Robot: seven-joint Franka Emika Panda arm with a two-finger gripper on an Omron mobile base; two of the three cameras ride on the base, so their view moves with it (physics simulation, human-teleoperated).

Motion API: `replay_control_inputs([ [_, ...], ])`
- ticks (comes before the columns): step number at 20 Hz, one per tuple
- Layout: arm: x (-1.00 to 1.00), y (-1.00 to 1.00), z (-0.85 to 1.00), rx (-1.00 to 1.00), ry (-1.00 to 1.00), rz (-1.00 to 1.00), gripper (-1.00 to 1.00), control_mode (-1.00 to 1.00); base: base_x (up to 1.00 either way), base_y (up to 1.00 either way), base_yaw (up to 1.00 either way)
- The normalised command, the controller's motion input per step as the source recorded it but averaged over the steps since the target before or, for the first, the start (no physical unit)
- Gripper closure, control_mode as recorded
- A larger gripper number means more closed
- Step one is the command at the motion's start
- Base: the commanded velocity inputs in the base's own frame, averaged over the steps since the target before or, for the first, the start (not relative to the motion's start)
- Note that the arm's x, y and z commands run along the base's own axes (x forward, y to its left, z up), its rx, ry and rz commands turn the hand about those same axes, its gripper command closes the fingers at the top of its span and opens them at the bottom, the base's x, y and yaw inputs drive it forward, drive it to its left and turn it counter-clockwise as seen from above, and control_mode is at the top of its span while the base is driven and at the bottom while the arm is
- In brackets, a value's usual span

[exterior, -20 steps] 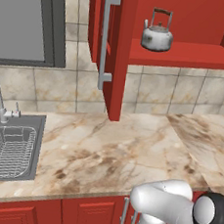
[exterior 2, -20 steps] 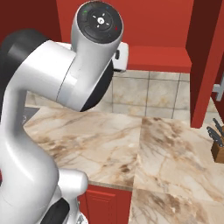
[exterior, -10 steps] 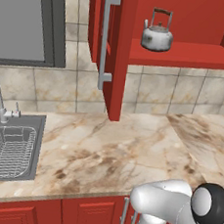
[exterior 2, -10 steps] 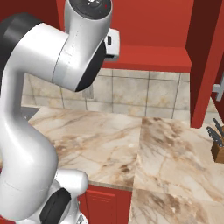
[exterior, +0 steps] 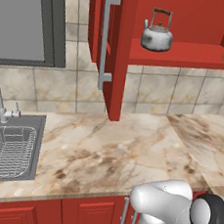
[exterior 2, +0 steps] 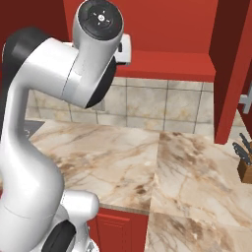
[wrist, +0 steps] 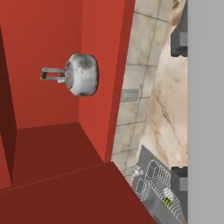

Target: Open the cabinet, pick the kettle from the cabinet, and place it in the sink.

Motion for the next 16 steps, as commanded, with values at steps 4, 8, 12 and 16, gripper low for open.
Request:
replay_control_inputs([
  [4, 0.35, 0.08, 0.0, 0.09, -0.01, 0.05, -1.0, -1.0, 0.0, 0.0, 0.0],
  [8, 0.37, 0.12, 0.02, 0.13, 0.0, 0.05, -1.0, -1.0, 0.0, 0.0, 0.0],
  [12, 0.38, 0.1, 0.07, 0.1, -0.02, 0.1, -1.0, -1.0, 0.0, 0.0, 0.0],
  [16, 0.41, 0.05, 0.06, 0.02, -0.02, 0.12, -1.0, -1.0, 0.0, 0.0, 0.0],
])
